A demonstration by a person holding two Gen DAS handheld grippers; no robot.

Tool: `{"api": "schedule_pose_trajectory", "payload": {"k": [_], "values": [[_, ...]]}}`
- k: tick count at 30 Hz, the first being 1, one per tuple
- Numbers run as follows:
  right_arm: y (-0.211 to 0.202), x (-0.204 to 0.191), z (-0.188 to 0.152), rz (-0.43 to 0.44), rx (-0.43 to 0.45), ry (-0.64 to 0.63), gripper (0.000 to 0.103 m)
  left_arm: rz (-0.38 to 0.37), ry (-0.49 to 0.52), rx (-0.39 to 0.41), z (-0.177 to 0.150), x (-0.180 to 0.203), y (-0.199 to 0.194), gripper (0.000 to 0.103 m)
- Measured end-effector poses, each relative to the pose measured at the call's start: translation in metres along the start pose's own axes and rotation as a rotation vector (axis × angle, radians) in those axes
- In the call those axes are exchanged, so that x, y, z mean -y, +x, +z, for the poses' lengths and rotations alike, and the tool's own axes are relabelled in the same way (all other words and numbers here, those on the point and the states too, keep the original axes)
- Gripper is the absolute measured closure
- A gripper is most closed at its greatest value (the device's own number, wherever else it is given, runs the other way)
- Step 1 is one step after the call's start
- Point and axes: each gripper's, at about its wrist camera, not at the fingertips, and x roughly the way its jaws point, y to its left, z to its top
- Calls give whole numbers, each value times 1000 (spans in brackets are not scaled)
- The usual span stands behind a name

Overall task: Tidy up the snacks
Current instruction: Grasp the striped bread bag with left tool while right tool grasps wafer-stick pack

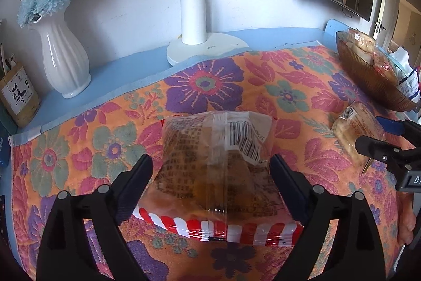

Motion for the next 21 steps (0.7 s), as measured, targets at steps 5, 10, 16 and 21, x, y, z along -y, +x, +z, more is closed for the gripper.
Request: {"api": "schedule_pose_trajectory", "payload": {"k": [5, 10, 16, 21], "values": [[4, 5, 0, 5, -24, 27, 3, 14, 6, -7, 0, 2, 1, 13], [7, 3, 0, 0, -33, 13, 3, 7, -6, -10, 0, -1, 1, 12], [8, 1, -1, -9, -41, 5, 3, 11, -8, -6, 0, -2, 1, 12], [12, 0, 0, -20, -60, 4, 3, 15, -14, 0, 0, -2, 0, 11]]}}
